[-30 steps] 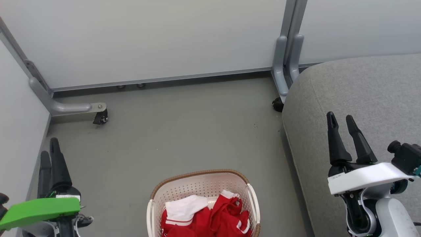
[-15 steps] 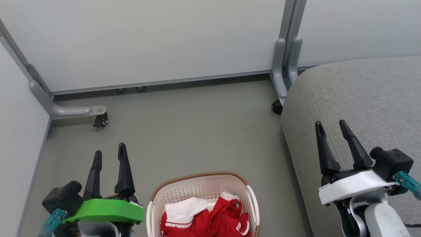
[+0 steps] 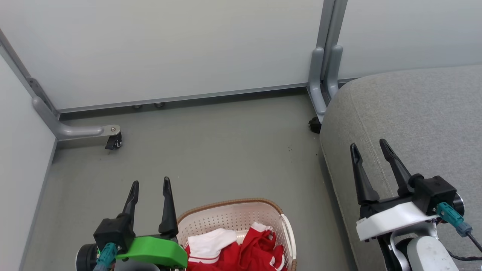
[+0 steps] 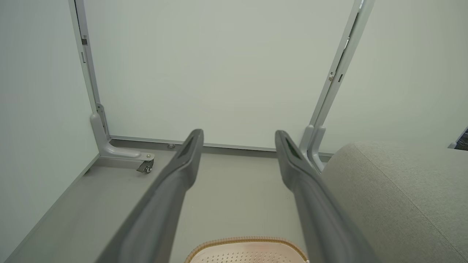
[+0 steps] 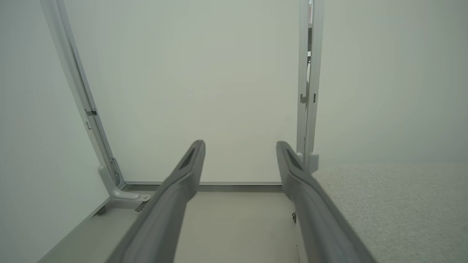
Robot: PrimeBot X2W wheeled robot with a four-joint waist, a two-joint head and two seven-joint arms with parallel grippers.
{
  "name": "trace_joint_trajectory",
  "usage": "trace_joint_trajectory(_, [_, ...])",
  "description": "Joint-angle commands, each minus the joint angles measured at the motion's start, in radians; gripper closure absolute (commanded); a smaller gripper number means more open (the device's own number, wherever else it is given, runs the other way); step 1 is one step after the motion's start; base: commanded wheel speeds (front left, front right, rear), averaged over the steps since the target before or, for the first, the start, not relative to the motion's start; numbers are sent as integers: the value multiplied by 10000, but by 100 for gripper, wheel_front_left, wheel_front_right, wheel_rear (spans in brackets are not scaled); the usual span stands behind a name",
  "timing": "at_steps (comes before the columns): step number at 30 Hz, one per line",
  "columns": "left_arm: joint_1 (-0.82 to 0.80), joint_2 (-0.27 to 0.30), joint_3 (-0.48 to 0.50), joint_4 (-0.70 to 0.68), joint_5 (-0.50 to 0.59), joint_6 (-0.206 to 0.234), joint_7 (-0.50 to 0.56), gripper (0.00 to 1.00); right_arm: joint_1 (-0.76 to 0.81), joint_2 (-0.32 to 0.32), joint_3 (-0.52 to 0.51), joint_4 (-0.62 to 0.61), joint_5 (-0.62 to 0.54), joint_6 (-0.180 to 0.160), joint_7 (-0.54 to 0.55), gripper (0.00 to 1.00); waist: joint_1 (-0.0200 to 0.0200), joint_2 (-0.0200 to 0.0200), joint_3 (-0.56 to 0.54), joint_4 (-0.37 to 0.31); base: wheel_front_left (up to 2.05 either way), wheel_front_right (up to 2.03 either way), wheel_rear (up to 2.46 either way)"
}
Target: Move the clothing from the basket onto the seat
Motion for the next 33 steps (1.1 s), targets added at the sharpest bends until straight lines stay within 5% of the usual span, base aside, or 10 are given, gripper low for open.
trace_joint_trajectory(1, [-86, 95, -66, -4, 243, 147, -86, 0, 91, -26, 59, -124, -290, 2, -93, 0, 0, 0, -14, 0, 0, 0, 0])
trace_joint_trajectory(17, [218, -68, -184, 231, 1091, 10, -426, 0, 301, 119, 208, -122, -1097, 2, -437, 0, 0, 0, -177, -2, 0, 0, 0])
trace_joint_trajectory(33, [594, -475, 1116, 656, 644, -1531, -745, 0, 436, 240, 347, 569, -111, 2, -748, 0, 0, 0, -137, -11, 0, 0, 0])
